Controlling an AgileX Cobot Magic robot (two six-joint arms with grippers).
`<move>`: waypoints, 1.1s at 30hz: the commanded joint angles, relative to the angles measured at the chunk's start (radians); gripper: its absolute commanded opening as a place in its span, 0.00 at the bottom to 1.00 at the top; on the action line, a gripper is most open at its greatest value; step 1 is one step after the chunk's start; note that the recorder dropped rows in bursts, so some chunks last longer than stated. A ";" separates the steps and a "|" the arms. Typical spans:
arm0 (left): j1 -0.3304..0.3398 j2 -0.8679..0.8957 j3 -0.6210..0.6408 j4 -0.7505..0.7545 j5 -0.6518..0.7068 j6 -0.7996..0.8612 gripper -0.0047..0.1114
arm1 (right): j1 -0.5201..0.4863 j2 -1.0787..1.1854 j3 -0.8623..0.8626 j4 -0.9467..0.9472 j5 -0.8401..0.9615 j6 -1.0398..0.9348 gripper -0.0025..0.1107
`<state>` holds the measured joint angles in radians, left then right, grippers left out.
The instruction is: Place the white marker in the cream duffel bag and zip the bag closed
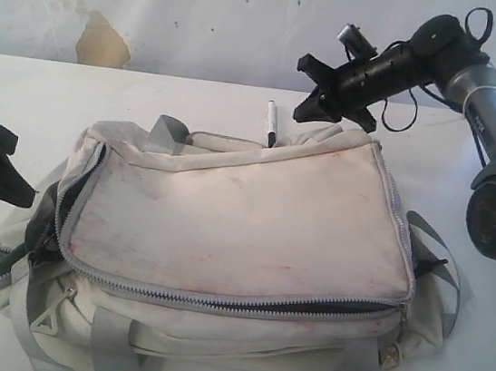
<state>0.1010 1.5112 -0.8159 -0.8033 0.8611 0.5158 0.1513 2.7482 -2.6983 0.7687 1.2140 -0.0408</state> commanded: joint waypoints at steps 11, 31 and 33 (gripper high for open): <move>-0.004 -0.009 0.001 0.000 -0.015 0.014 0.53 | -0.001 0.124 -0.002 0.245 -0.024 -0.079 0.02; -0.004 -0.009 0.001 0.000 -0.024 0.014 0.53 | 0.017 0.157 -0.002 0.248 -0.214 -0.114 0.02; -0.004 -0.009 0.001 0.000 -0.024 0.014 0.53 | 0.016 0.161 -0.002 0.246 -0.216 -0.114 0.02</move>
<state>0.1010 1.5112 -0.8159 -0.8033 0.8465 0.5260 0.1642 2.9045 -2.6983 1.0109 1.0096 -0.1416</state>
